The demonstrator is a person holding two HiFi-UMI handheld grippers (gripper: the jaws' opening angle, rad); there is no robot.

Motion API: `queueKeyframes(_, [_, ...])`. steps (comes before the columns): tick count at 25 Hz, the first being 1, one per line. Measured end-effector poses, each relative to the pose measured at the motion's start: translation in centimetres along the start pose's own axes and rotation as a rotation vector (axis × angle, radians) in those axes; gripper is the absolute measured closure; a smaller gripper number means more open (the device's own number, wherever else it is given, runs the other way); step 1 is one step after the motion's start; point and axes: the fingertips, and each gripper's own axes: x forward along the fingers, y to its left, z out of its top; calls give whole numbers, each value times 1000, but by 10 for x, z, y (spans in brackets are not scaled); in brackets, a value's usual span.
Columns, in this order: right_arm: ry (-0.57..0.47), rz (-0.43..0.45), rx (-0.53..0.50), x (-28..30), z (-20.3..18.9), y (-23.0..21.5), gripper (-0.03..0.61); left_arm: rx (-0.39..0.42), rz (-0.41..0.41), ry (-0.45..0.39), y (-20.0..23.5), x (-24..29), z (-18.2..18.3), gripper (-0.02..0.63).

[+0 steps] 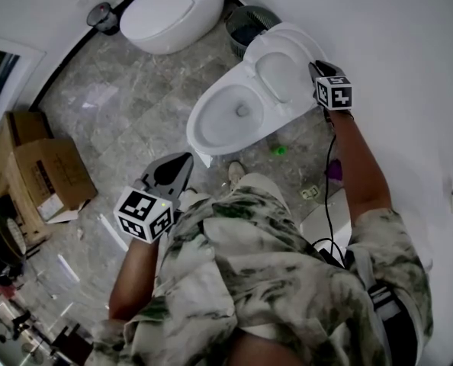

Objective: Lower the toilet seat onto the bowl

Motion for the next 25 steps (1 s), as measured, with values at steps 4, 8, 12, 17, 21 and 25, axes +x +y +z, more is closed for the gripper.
queueKeyframes(4, [-1, 11, -14, -4, 3, 13, 480, -5, 0, -3, 6, -6, -2, 591])
queueKeyframes(8, [3, 21, -24, -8, 2, 25, 479, -3, -3, -10, 8, -11, -2, 591])
queueKeyframes(12, [4, 23, -37, -11, 2, 39, 479, -4, -5, -13, 14, -18, -6, 591])
queueKeyframes(17, [8, 32, -52, -14, 1, 52, 476, -7, -8, -15, 18, -25, -10, 591])
queueKeyframes(21, [11, 30, -64, -17, 2, 67, 474, -11, -10, -16, 25, -35, -15, 591])
queueKeyframes(25, [19, 35, -78, -20, 1, 82, 474, -14, -12, -13, 31, -43, -22, 591])
